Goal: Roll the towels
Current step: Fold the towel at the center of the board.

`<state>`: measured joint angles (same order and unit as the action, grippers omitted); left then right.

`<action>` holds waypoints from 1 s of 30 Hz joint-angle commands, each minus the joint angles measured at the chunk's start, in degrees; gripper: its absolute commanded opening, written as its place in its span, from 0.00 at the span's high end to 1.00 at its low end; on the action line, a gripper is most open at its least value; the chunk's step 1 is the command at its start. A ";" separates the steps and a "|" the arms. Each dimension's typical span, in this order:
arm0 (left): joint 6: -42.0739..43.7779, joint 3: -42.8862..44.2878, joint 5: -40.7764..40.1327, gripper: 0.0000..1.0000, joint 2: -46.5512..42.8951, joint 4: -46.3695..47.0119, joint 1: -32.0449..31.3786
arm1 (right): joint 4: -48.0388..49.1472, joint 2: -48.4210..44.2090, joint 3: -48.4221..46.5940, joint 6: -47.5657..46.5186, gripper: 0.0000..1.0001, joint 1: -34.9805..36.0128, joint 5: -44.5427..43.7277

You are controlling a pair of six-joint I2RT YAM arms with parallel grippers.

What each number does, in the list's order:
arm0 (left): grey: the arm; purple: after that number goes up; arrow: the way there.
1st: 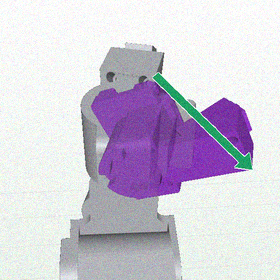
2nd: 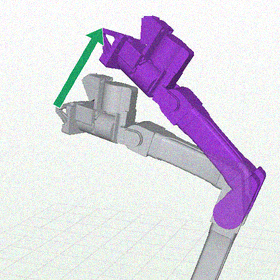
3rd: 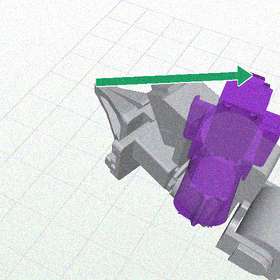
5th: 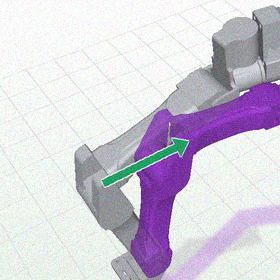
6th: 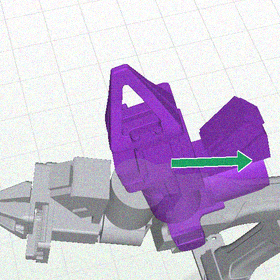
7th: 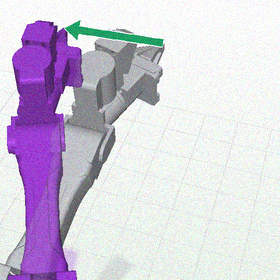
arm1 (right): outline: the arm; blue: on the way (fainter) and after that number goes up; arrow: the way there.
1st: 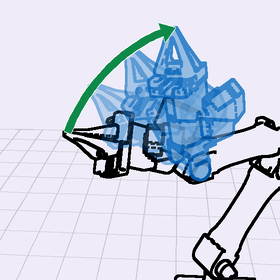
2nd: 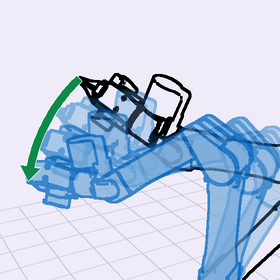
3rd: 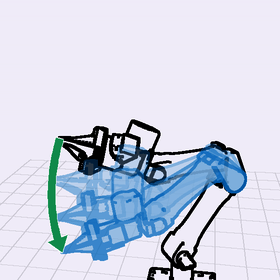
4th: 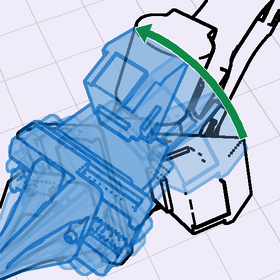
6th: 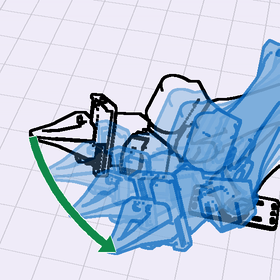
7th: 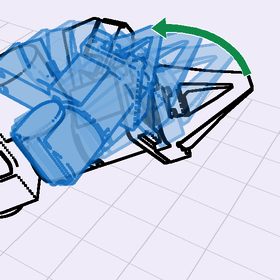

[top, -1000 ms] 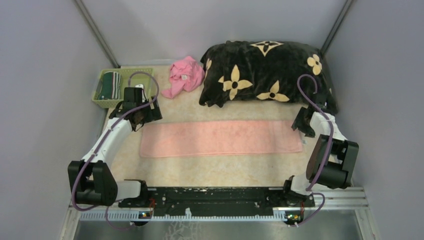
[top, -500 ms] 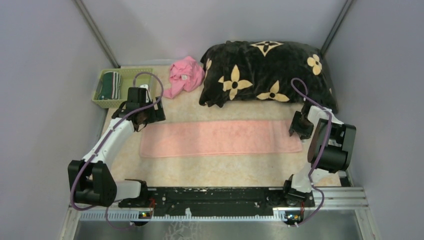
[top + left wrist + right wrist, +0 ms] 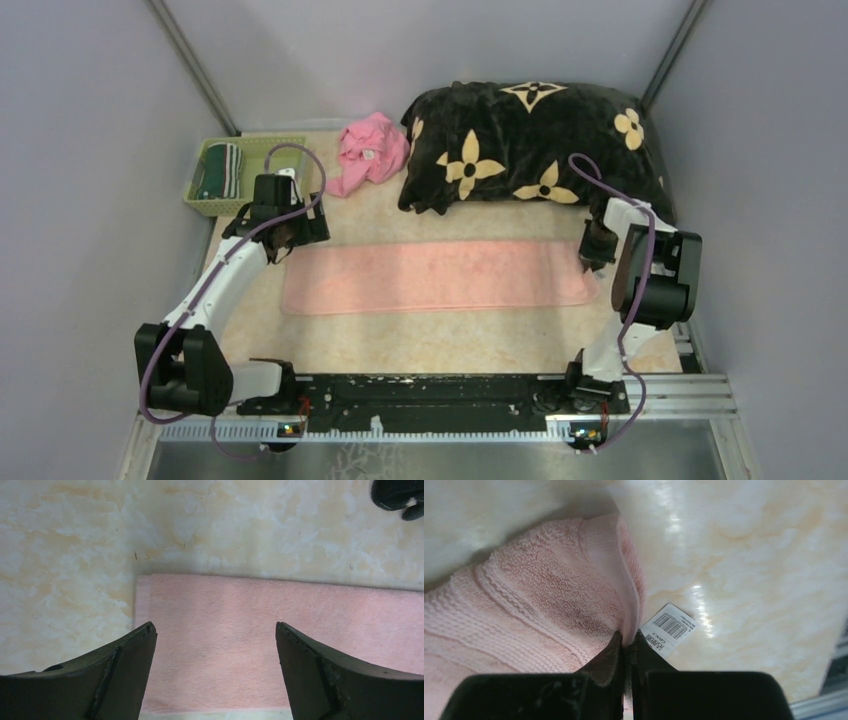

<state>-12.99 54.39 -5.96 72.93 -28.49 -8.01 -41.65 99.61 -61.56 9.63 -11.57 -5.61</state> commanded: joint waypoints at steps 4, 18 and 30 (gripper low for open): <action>0.78 0.58 -0.43 0.06 -1.10 0.76 -0.29 | -3.32 -2.35 -6.19 8.07 1.00 -4.44 -29.43; -1.05 -1.05 12.80 0.01 1.81 2.79 -0.25 | -8.19 -10.50 -12.88 10.71 1.00 4.92 -22.29; -9.69 -7.46 30.21 0.02 7.62 6.36 -0.58 | 3.76 -21.28 -1.58 23.08 1.00 24.86 6.46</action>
<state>-18.20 49.67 16.86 79.68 -25.47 -8.03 -45.19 81.32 -63.79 26.37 7.64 -9.15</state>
